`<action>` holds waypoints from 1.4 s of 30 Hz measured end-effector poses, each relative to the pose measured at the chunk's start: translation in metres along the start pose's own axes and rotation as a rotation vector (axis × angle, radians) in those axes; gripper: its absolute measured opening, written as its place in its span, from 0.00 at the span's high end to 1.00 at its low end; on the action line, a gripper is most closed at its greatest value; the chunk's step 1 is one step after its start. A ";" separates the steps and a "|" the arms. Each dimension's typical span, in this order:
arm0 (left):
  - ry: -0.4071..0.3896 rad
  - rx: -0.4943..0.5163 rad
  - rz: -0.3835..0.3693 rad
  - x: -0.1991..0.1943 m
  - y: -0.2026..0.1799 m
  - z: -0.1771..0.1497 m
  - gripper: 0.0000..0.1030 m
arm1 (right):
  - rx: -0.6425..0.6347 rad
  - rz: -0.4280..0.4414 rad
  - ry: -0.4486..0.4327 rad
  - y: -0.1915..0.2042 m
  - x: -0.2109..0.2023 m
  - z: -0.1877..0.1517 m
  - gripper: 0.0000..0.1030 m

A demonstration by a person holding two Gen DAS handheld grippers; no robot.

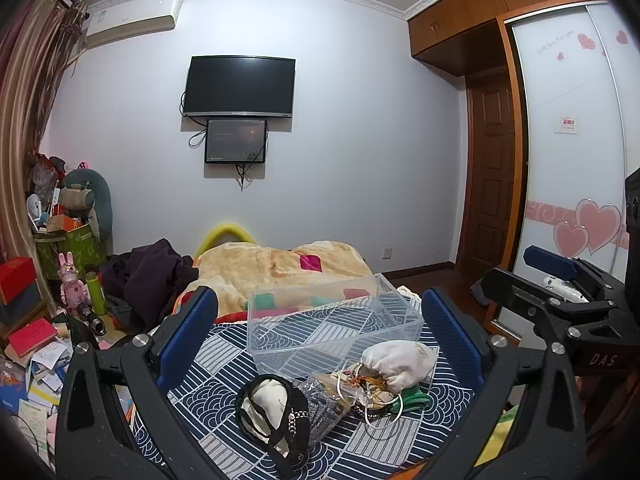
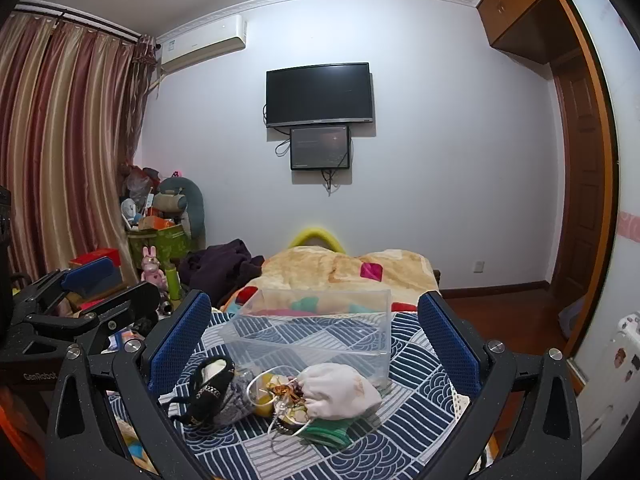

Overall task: Organize soft objects
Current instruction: 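Grasp the black-and-white cap with the left tool while the right tool grasps the white cloth cap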

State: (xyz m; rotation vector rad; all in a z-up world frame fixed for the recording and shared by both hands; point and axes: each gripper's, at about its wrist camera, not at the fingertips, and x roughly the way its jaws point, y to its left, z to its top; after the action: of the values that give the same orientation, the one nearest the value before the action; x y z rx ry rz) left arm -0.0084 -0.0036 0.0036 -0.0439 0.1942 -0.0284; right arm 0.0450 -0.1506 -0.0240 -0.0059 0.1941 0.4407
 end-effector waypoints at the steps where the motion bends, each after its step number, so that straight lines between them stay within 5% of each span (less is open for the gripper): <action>1: 0.000 -0.001 0.000 0.000 0.000 0.000 0.00 | 0.000 0.001 0.000 0.000 0.000 0.000 0.00; 8: 0.028 -0.009 0.009 0.008 0.006 -0.005 0.00 | 0.003 0.000 0.011 -0.003 0.006 -0.006 0.00; 17: 0.196 -0.079 0.028 0.050 0.033 -0.033 0.00 | 0.044 -0.010 0.111 -0.023 0.034 -0.028 0.00; 22: 0.304 -0.096 0.053 0.076 0.044 -0.058 0.20 | 0.070 -0.014 0.191 -0.034 0.053 -0.046 0.03; 30: 0.453 -0.148 0.012 0.107 0.058 -0.100 0.45 | 0.116 -0.003 0.338 -0.049 0.081 -0.074 0.24; 37: 0.540 -0.149 -0.032 0.125 0.051 -0.124 0.54 | 0.141 0.023 0.415 -0.056 0.097 -0.090 0.39; 40: 0.549 -0.188 -0.052 0.126 0.055 -0.126 0.64 | 0.138 0.034 0.436 -0.056 0.101 -0.094 0.50; 42: 0.540 -0.198 -0.057 0.124 0.057 -0.123 0.74 | 0.135 0.045 0.443 -0.055 0.104 -0.095 0.66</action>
State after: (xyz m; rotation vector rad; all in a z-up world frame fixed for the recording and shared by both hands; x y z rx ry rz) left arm 0.0903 0.0438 -0.1438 -0.2399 0.7357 -0.0776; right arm 0.1432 -0.1607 -0.1389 0.0334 0.6603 0.4661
